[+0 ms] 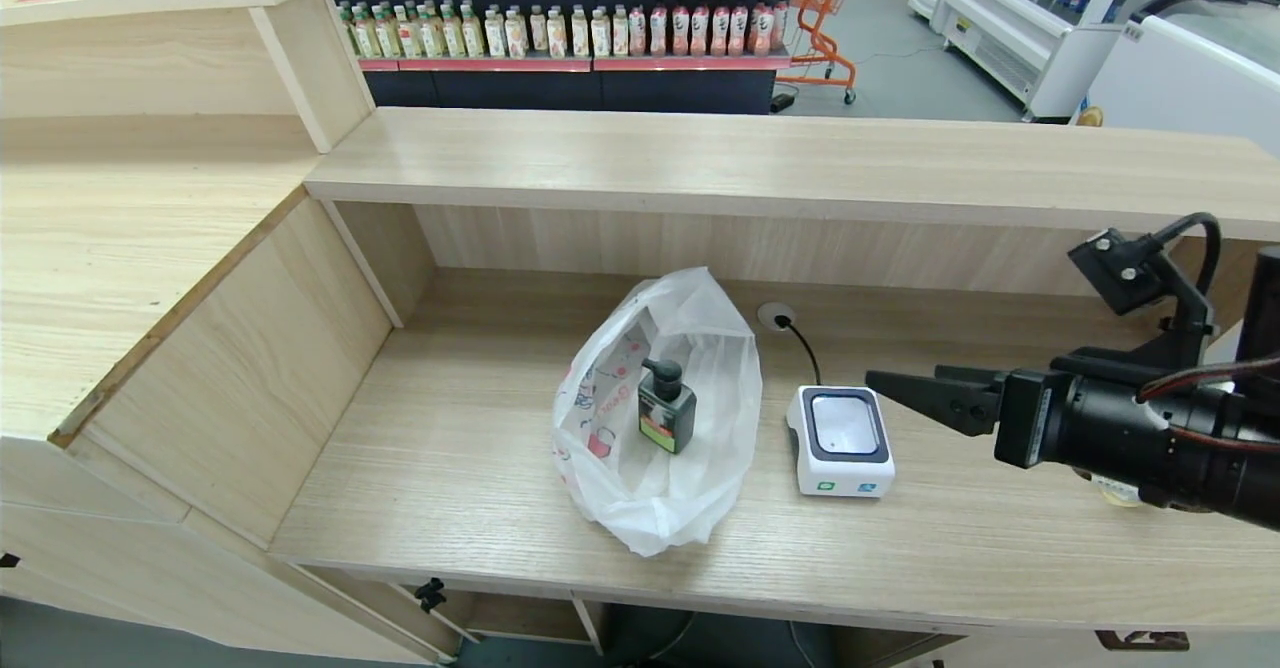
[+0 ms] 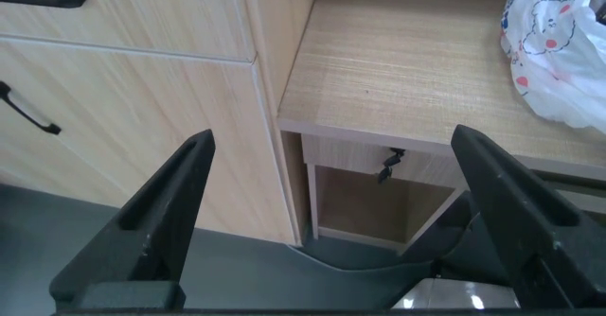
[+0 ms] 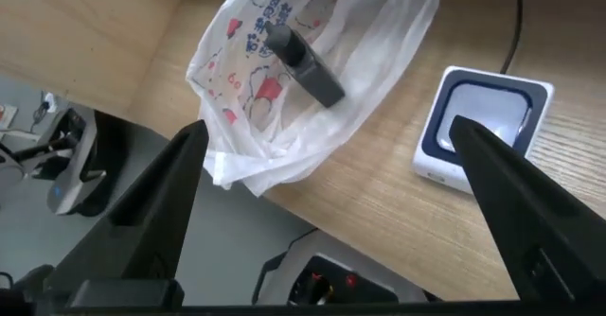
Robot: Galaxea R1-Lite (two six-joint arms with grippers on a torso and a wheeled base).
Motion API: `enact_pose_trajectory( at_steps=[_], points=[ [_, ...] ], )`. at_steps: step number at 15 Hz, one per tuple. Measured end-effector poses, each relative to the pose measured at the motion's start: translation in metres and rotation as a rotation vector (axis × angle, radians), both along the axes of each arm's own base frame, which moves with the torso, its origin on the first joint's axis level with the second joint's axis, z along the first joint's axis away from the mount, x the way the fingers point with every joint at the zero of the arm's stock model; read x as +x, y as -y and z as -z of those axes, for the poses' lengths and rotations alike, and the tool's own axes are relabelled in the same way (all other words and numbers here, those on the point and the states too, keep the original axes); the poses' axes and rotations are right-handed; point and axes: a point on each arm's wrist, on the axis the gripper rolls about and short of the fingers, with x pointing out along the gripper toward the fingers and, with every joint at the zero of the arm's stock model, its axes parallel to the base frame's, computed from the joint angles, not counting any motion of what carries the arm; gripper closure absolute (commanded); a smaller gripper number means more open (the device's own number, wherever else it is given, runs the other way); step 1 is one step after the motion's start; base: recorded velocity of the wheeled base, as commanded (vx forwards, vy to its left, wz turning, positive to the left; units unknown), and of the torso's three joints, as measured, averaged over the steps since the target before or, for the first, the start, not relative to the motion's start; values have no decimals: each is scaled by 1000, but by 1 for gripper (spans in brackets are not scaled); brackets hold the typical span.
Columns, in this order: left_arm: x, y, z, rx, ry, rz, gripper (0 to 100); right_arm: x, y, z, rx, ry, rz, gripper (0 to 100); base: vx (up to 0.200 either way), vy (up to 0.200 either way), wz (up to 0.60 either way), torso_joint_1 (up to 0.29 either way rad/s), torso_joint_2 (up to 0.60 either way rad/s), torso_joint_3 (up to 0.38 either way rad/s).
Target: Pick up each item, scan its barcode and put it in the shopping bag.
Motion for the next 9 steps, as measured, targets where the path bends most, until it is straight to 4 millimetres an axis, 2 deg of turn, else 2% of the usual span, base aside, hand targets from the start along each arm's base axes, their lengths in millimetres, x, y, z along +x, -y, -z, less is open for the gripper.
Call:
enact_pose_trajectory(
  at_steps=[3,6,9],
  points=[
    [0,0,0,0,0,1,0,-3,4,2,-1,-3,13,0,-200,0,0,5,4,-1],
    [0,0,0,-5,0,0,0,-8,7,7,-7,-16,19,0,0,0,0,0,0,0],
    [0,0,0,-5,0,-1,0,-13,11,8,-8,-18,29,0,0,-200,0,4,-6,2]
  ],
)
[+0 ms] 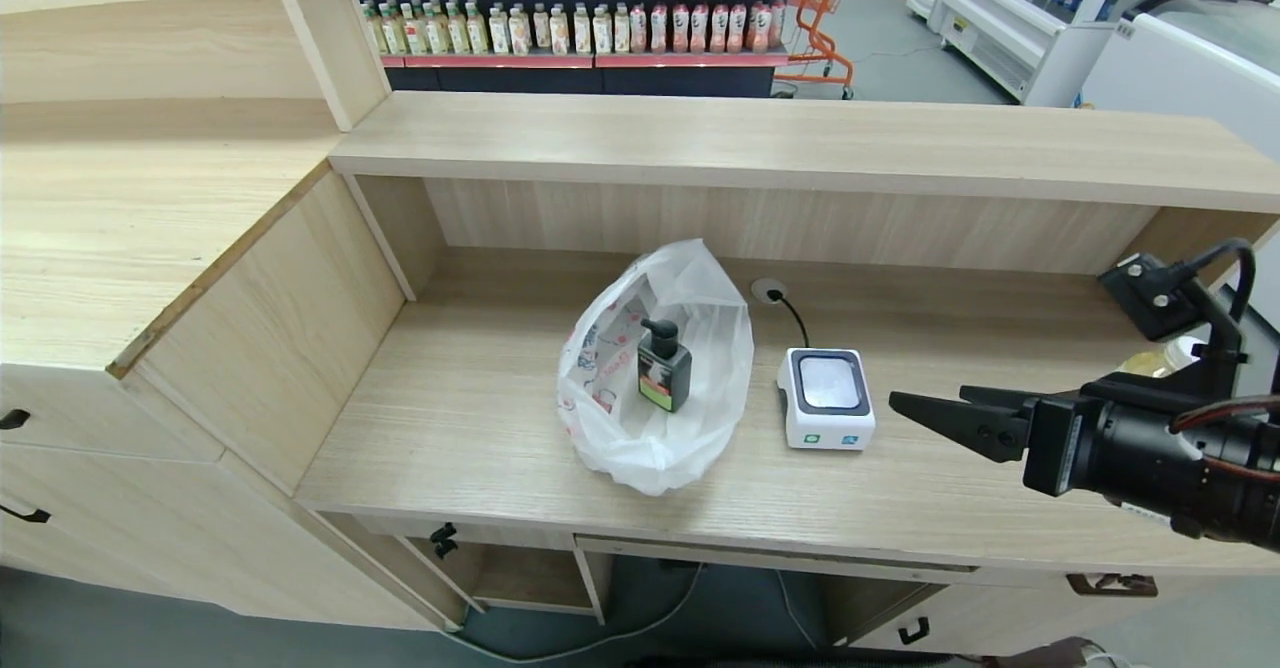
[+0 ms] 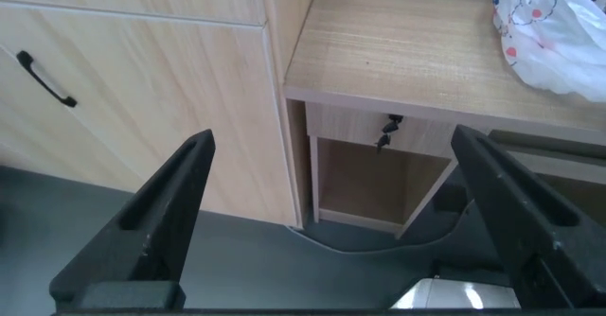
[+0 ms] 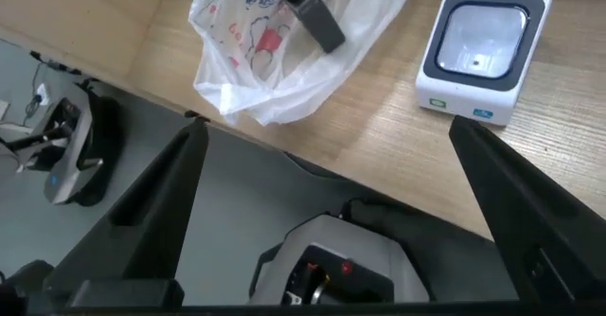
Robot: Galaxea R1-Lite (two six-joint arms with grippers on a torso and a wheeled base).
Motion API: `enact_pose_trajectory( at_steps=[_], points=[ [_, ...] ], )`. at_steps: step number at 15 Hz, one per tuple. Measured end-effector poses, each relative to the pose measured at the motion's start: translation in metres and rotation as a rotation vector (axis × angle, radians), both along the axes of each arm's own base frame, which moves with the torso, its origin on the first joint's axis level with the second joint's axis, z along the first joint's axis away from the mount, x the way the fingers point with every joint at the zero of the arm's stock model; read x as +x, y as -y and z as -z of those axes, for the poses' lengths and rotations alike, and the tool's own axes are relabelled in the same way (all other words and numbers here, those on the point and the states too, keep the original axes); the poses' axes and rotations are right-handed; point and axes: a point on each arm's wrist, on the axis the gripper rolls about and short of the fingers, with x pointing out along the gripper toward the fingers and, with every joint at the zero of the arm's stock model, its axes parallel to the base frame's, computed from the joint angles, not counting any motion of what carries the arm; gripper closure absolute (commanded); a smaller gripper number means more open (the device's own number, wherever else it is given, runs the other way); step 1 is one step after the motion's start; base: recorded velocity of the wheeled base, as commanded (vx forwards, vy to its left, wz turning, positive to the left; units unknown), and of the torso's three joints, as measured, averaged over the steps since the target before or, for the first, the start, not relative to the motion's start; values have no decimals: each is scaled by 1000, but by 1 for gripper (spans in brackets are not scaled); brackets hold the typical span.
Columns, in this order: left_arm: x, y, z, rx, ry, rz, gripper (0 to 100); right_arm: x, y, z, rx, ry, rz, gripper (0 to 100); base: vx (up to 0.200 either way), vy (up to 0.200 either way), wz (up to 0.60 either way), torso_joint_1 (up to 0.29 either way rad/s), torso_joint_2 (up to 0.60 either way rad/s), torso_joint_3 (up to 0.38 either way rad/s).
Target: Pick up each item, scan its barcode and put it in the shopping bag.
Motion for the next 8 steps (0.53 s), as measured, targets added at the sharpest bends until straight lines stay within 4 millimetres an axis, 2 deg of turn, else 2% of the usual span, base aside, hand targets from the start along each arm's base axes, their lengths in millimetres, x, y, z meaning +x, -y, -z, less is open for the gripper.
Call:
enact_pose_trajectory(
  at_steps=[8],
  points=[
    [0,0,0,1,0,1,0,-2,12,4,-30,-11,128,0,0,-200,0,5,5,2]
  ],
)
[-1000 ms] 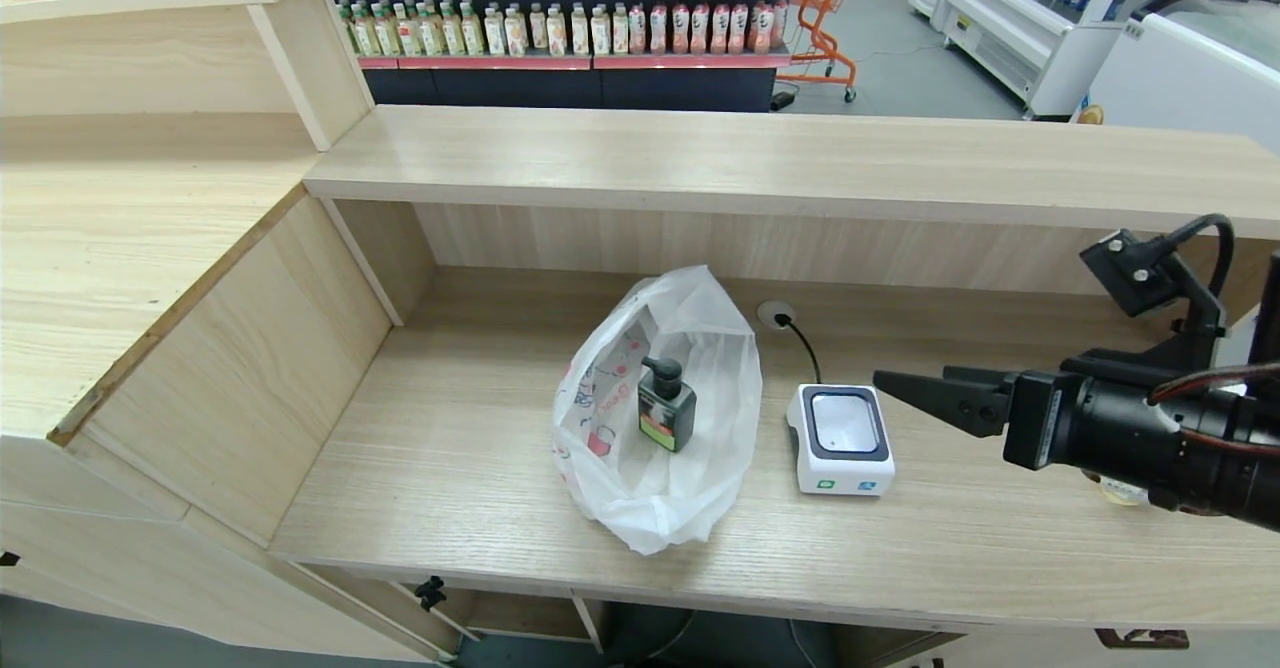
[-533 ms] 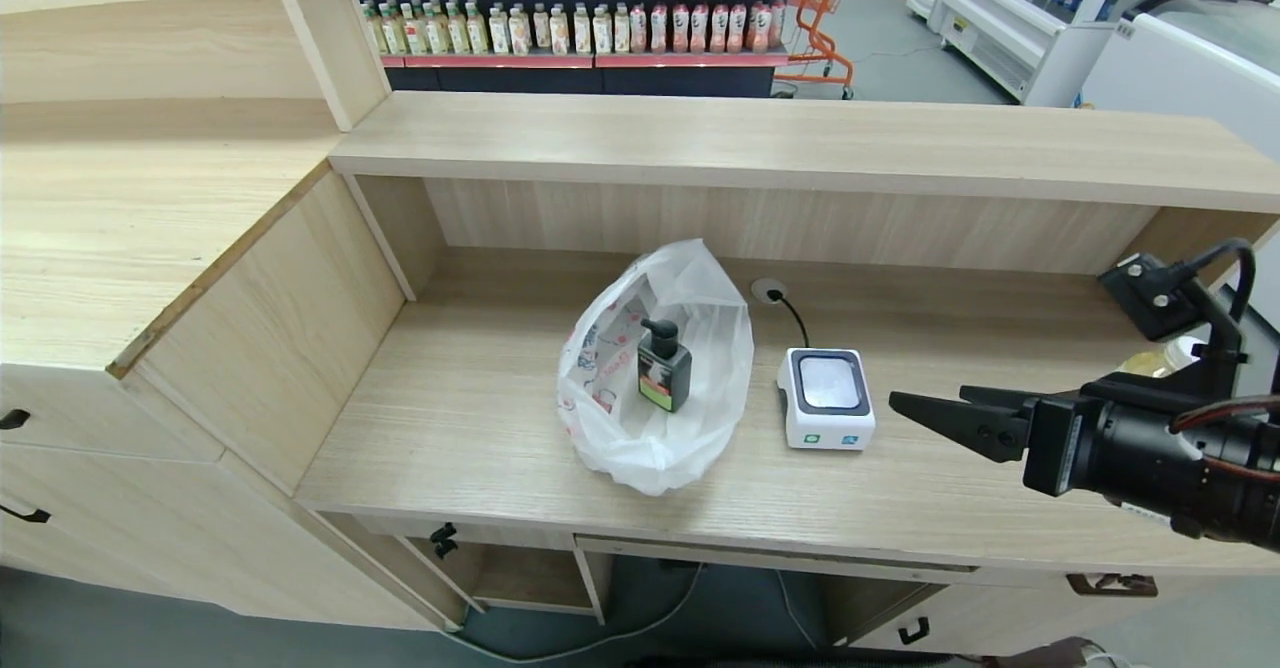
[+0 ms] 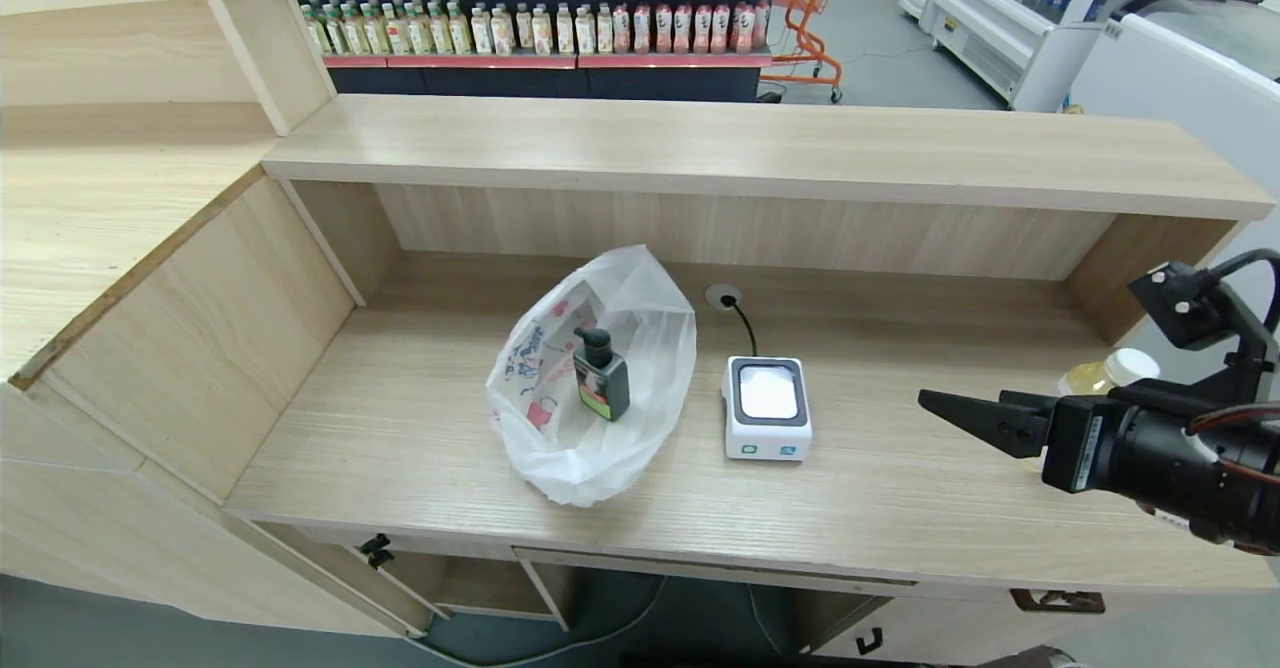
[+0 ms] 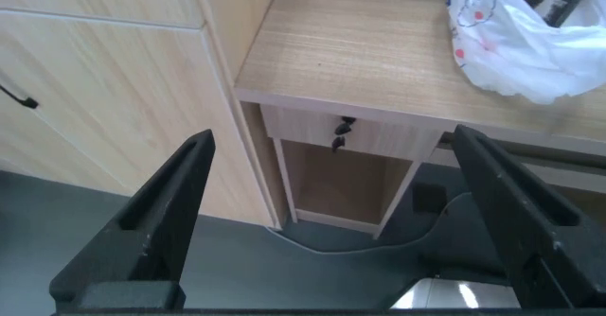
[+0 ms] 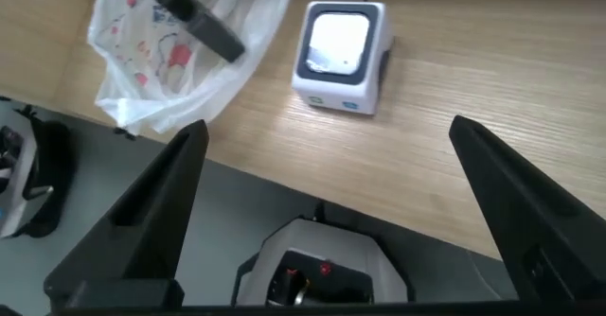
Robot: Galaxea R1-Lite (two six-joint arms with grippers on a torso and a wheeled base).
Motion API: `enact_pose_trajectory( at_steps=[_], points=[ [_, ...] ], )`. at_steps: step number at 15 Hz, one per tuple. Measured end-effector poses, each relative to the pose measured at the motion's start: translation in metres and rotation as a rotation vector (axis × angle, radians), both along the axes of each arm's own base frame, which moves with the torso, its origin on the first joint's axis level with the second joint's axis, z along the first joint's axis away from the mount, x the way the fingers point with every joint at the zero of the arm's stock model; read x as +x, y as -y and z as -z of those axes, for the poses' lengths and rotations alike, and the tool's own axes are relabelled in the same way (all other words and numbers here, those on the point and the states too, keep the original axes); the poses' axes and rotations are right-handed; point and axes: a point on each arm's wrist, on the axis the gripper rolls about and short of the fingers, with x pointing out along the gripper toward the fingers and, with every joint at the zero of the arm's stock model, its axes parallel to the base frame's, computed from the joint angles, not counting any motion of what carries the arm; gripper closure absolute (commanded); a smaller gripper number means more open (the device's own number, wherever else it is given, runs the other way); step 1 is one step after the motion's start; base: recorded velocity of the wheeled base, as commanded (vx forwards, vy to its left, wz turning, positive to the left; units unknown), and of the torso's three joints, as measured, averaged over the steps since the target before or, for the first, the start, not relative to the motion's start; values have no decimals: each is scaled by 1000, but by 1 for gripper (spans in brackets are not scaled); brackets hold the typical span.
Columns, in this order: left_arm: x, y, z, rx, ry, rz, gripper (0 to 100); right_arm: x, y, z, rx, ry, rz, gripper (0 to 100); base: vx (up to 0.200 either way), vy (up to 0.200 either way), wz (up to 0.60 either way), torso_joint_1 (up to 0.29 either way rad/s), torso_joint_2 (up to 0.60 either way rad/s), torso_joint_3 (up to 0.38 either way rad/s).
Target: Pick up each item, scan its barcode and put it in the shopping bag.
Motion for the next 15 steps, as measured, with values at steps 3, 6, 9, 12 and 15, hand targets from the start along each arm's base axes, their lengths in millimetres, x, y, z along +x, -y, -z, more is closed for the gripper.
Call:
enact_pose_trajectory(
  at_steps=[3,6,9,12,15],
  points=[
    [0,0,0,0,0,0,0,-1,2,3,-16,-36,19,0,0,-200,0,2,4,1],
    [0,0,0,0,0,0,0,-1,2,4,-22,-38,37,0,0,-200,0,2,2,1],
    [0,0,0,0,0,0,0,-3,5,11,-66,-89,107,0,0,-200,0,2,2,1],
    [0,0,0,1,0,0,0,-6,7,15,-97,-119,158,0,0,-200,0,-1,7,2],
    [0,0,0,1,0,-1,0,-7,9,17,-125,-126,215,0,0,0,0,0,0,0]
  ],
)
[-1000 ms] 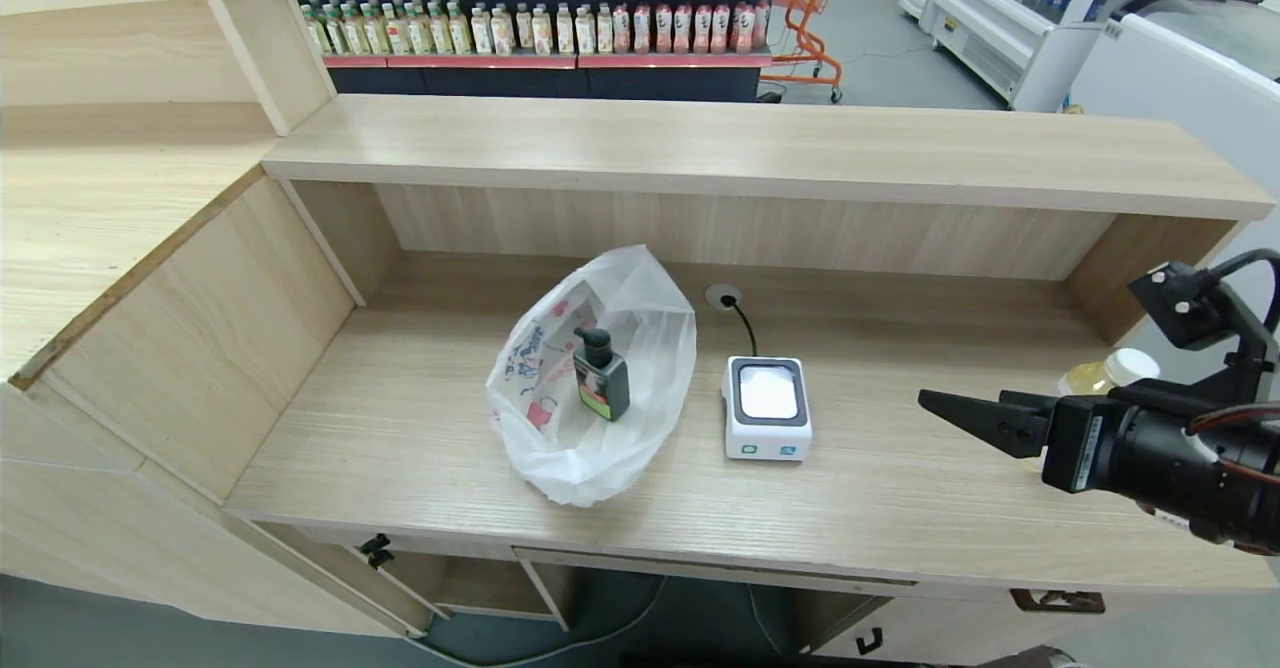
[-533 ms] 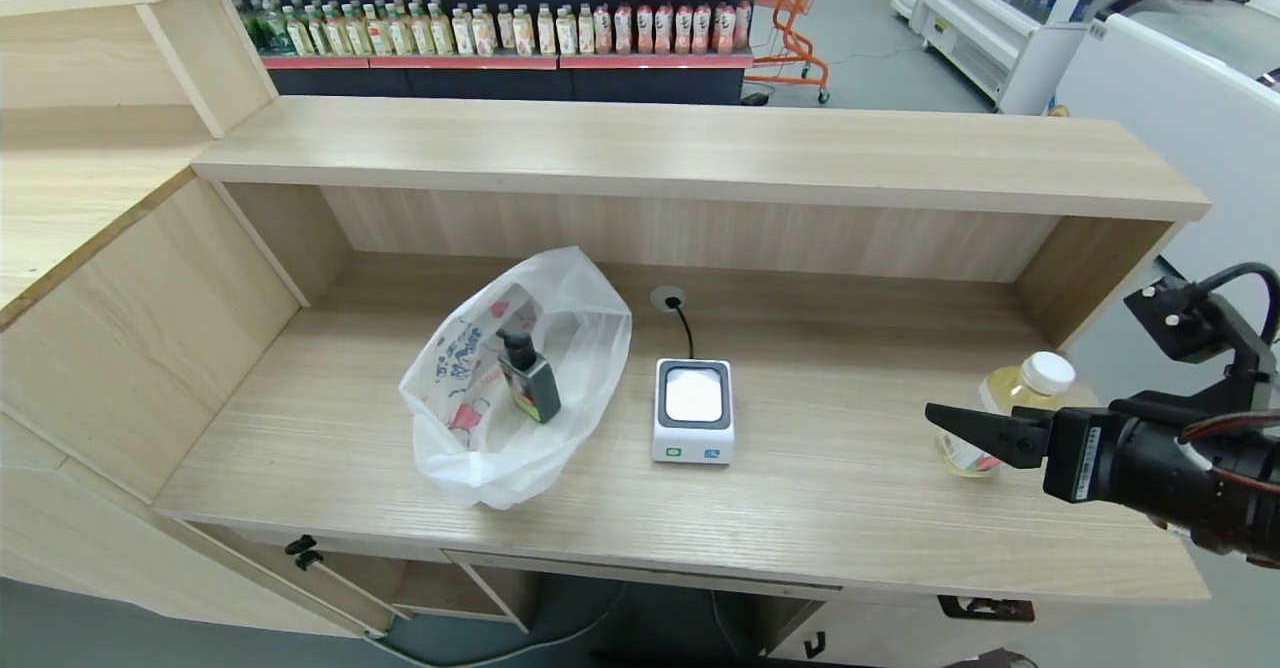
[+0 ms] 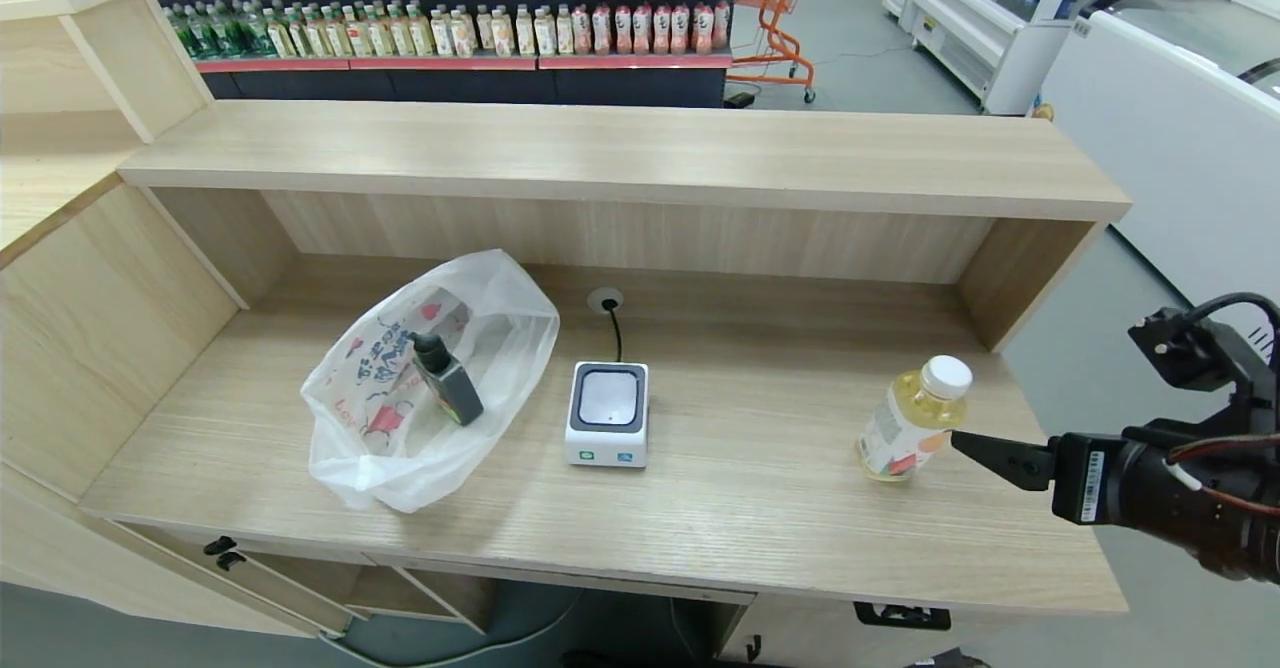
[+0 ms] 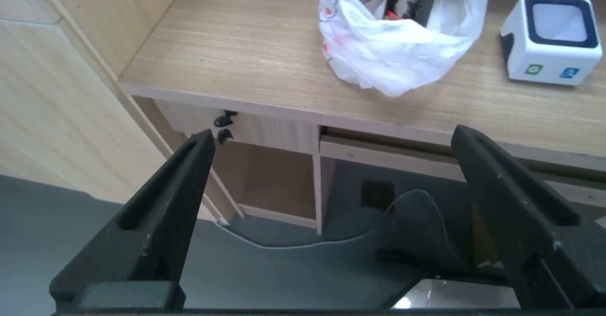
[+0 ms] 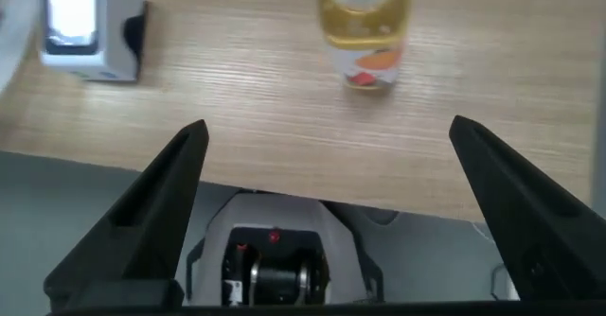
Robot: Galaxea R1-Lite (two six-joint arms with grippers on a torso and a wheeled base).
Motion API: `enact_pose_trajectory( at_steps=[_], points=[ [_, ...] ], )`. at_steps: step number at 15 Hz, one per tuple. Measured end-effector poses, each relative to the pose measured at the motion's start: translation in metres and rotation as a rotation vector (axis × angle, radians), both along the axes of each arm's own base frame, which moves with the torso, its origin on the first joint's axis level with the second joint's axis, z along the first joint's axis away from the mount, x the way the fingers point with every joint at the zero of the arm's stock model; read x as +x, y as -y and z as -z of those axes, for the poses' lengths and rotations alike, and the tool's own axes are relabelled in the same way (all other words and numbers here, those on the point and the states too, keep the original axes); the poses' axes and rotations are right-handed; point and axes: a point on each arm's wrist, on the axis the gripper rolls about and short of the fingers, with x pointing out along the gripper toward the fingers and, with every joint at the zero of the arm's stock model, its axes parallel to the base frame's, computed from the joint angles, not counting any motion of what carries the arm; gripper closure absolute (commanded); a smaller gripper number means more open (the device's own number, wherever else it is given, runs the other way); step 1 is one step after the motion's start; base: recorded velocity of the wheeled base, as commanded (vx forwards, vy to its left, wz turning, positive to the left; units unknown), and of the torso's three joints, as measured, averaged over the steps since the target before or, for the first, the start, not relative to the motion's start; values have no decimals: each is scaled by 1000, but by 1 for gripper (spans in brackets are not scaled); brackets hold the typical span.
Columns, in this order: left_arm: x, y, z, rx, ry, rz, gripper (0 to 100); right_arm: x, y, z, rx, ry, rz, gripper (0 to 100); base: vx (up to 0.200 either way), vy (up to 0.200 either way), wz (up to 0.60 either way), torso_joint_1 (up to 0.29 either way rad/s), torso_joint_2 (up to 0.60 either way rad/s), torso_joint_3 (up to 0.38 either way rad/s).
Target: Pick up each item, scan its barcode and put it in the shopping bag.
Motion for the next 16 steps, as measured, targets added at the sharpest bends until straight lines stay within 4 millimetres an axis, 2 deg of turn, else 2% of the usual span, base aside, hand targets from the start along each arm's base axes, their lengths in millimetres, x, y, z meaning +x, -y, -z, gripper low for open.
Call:
enact_pose_trajectory(
  at_steps=[3,5,9,16],
  points=[
    [0,0,0,0,0,2,0,-2,5,8,-68,-66,91,0,0,0,0,0,0,0],
    [0,0,0,0,0,0,0,4,11,14,-119,-89,199,0,0,0,0,0,0,0],
    [0,0,0,0,0,0,0,26,17,26,-141,-85,295,0,0,0,0,0,0,0],
    [0,0,0,-1,0,1,0,76,2,55,-167,24,256,0,0,0,0,0,0,0]
  ],
)
